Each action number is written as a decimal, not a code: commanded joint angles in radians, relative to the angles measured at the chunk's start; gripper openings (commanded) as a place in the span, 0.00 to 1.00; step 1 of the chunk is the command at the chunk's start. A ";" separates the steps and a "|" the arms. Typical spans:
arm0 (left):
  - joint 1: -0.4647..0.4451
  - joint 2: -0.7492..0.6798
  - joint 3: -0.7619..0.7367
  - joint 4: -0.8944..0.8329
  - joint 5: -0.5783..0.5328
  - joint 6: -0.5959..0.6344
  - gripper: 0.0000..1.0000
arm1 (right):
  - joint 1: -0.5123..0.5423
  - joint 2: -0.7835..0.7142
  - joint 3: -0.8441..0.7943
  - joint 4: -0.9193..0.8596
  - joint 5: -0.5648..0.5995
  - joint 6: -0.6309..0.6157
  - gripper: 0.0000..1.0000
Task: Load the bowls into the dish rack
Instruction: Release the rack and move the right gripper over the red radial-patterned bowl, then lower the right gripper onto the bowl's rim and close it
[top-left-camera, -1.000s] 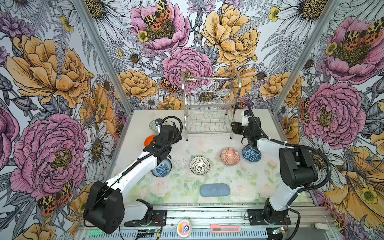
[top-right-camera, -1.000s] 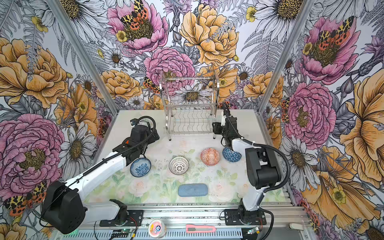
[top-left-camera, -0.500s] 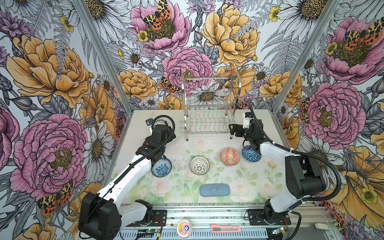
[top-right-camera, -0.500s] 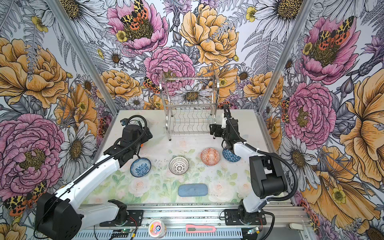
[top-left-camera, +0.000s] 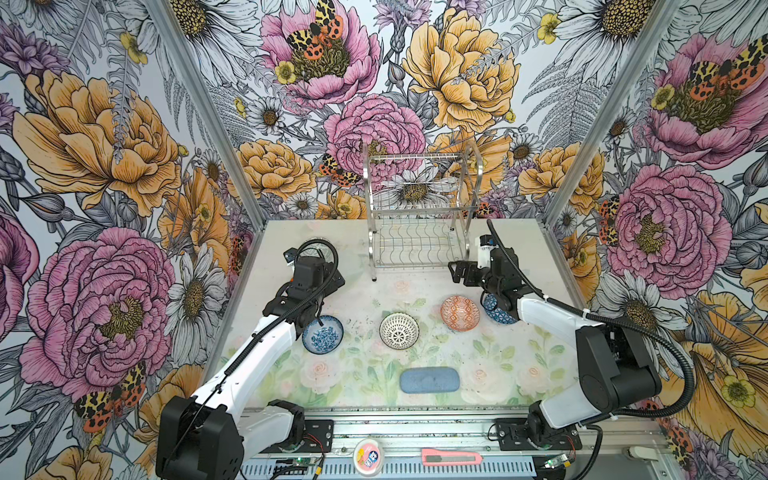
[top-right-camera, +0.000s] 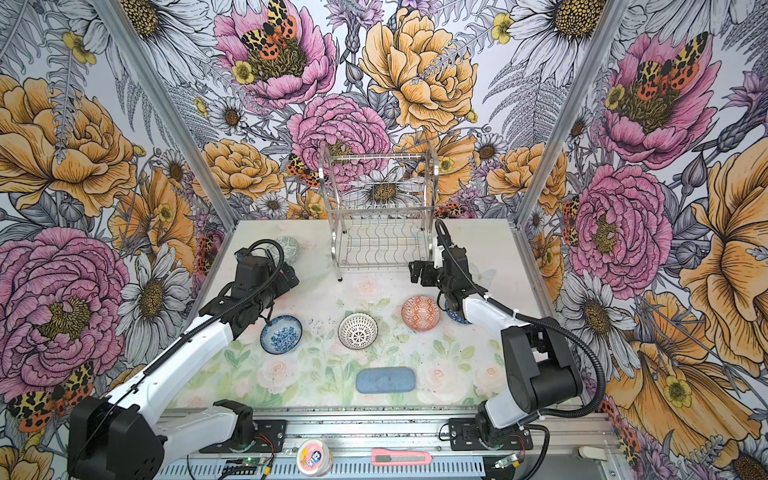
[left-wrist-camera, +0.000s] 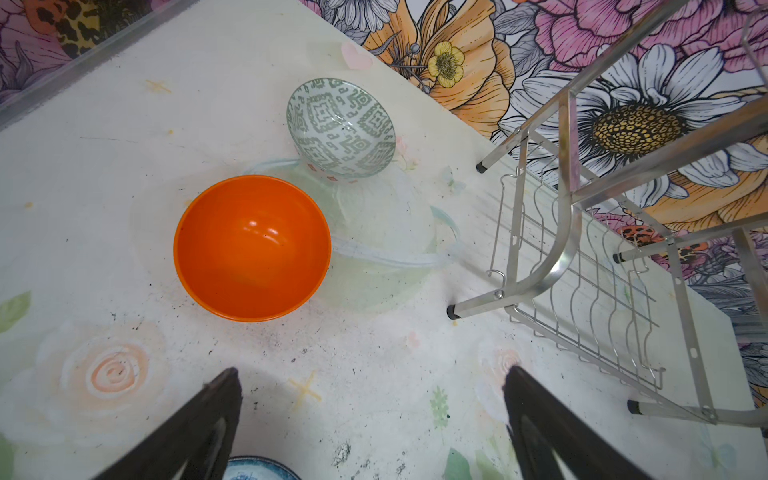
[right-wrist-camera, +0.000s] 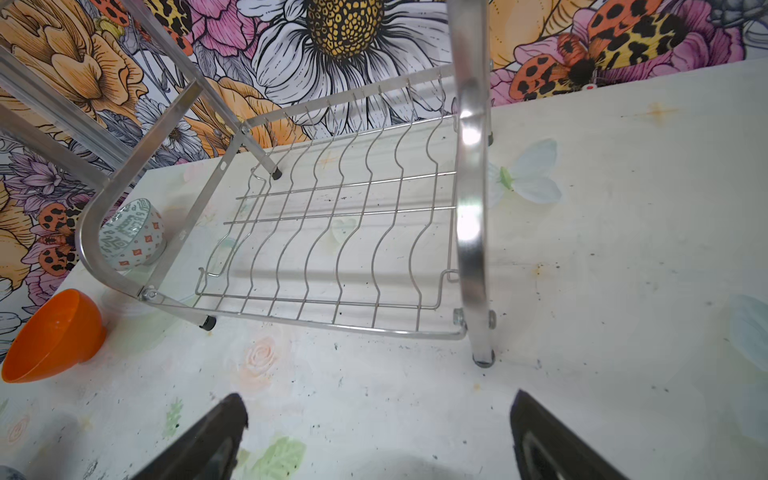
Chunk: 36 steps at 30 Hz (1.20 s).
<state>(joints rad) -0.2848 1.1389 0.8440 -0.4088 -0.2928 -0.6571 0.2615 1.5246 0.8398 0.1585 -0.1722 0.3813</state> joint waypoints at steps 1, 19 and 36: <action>-0.002 -0.037 -0.020 -0.006 0.010 -0.024 0.99 | 0.029 -0.051 -0.005 -0.016 0.026 -0.005 0.99; -0.152 -0.083 -0.035 -0.008 -0.131 0.045 0.99 | 0.332 -0.075 0.003 -0.195 -0.041 -0.049 0.97; -0.285 -0.098 -0.058 -0.004 -0.258 0.081 0.99 | 0.483 0.093 0.033 -0.223 -0.005 -0.028 0.70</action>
<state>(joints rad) -0.5518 1.0550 0.8024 -0.4187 -0.4942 -0.6033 0.7315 1.5845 0.8406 -0.0563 -0.2024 0.3424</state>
